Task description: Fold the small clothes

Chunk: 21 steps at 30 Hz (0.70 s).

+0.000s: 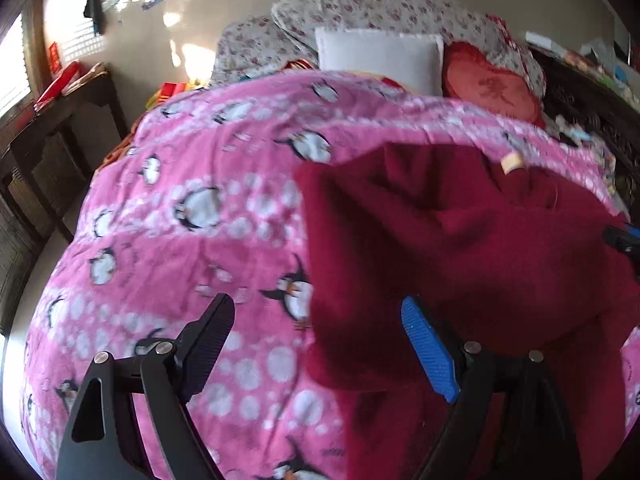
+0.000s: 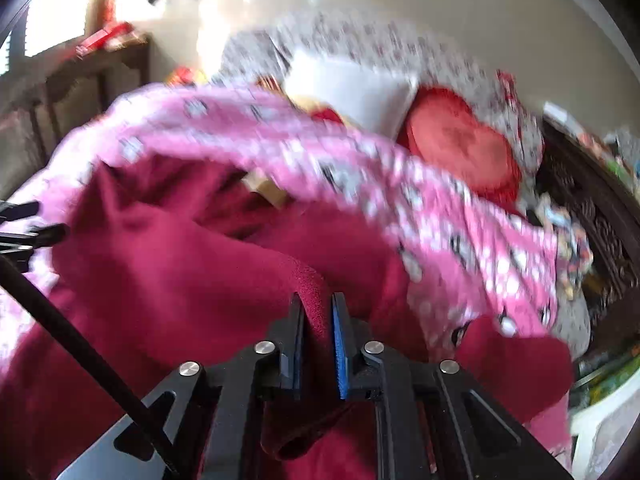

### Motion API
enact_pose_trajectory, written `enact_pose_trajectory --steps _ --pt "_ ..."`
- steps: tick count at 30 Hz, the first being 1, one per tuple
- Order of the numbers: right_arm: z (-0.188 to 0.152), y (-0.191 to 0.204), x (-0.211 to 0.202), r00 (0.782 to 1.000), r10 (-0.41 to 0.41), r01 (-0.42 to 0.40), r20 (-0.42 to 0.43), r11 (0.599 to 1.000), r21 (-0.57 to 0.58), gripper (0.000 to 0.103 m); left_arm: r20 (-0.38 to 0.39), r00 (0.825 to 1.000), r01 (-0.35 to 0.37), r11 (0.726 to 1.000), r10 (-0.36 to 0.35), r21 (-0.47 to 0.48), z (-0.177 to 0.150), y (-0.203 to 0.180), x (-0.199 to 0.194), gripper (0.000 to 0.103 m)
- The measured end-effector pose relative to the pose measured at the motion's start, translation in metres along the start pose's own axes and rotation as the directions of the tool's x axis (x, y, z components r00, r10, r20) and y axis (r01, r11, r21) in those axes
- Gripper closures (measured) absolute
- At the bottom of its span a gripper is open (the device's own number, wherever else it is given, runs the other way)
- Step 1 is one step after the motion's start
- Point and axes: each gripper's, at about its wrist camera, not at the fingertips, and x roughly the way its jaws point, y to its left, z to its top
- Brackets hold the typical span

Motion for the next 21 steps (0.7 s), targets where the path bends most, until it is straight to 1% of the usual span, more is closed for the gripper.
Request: enact_pose_trajectory --steps 1,2,3,4,6,8,9,10,12,13,14,16,17,18,19,20,21 --pt "-0.004 -0.003 0.010 1.000 -0.018 0.018 -0.022 1.000 0.015 0.065 -0.012 1.000 -0.006 1.000 0.006 0.009 0.000 -0.003 0.005 0.018" --pt "-0.008 -0.009 0.014 0.999 -0.038 0.040 -0.031 0.998 0.055 0.051 -0.030 0.999 -0.018 1.000 0.019 0.019 -0.001 -0.006 0.014 0.018" --pt "-0.011 -0.016 0.010 0.999 -0.039 0.041 -0.020 0.995 0.096 0.047 -0.041 0.999 -0.027 0.999 0.028 0.021 -0.002 -0.006 0.019 0.018" --pt "-0.014 -0.027 -0.002 1.000 -0.030 0.028 0.007 0.987 0.157 0.046 -0.049 0.998 -0.028 1.000 0.029 0.015 -0.003 -0.005 0.022 0.018" --pt "-0.023 -0.038 -0.025 0.999 0.006 -0.016 0.049 0.978 0.209 0.046 -0.060 0.998 -0.015 1.000 0.014 -0.009 -0.005 0.000 0.022 0.018" --pt "-0.038 -0.029 -0.050 0.992 0.105 -0.118 0.077 0.972 0.201 0.046 -0.055 0.999 -0.002 1.000 0.001 -0.028 -0.007 0.002 0.015 0.018" --pt "-0.045 -0.020 -0.054 0.987 0.147 -0.157 0.067 0.971 0.179 0.046 -0.049 0.999 0.001 1.000 -0.003 -0.025 -0.008 0.002 0.012 0.018" --pt "-0.058 -0.005 -0.056 0.983 0.181 -0.185 0.037 0.973 0.137 0.046 -0.047 0.999 0.002 1.000 -0.002 -0.013 -0.011 -0.001 0.008 0.018" --pt "-0.081 0.019 -0.042 0.986 0.158 -0.154 -0.047 0.985 0.076 0.047 -0.058 0.998 0.003 1.000 -0.003 0.001 -0.016 -0.006 0.006 0.018" --pt "-0.091 0.024 -0.031 0.987 0.135 -0.129 -0.090 0.989 0.073 0.047 -0.064 0.998 0.007 1.000 -0.006 0.005 -0.018 -0.007 0.004 0.018" --pt "-0.097 0.025 -0.024 0.985 0.135 -0.127 -0.104 0.988 0.086 0.047 -0.072 0.997 0.012 1.000 -0.011 0.009 -0.019 -0.009 0.002 0.018" --pt "-0.101 0.011 -0.030 0.980 0.193 -0.181 -0.057 0.968 0.173 0.047 -0.071 0.997 0.032 0.999 -0.031 0.012 -0.023 -0.009 -0.011 0.018" --pt "-0.101 0.000 -0.039 0.972 0.233 -0.221 -0.031 0.948 0.228 0.046 -0.065 0.997 0.039 0.999 -0.038 0.011 -0.024 -0.009 -0.016 0.018" --pt "-0.103 -0.014 -0.052 0.964 0.265 -0.260 0.021 0.924 0.280 0.045 -0.060 0.997 0.046 0.999 -0.045 0.010 -0.025 -0.009 -0.022 0.018" --pt "-0.105 -0.028 -0.063 0.964 0.257 -0.266 0.069 0.910 0.318 0.033 -0.053 0.997 0.052 0.999 -0.052 0.009 -0.026 -0.010 -0.028 0.018" --pt "-0.106 -0.038 -0.070 0.969 0.230 -0.246 0.085 0.908 0.341 0.019 -0.045 0.997 0.062 0.998 -0.061 0.008 -0.026 -0.012 -0.034 0.018" --pt "-0.110 -0.053 -0.076 0.979 0.181 -0.204 0.095 0.904 0.375 0.016 -0.037 0.997 0.069 0.998 -0.069 0.008 -0.025 -0.014 -0.038 0.018"
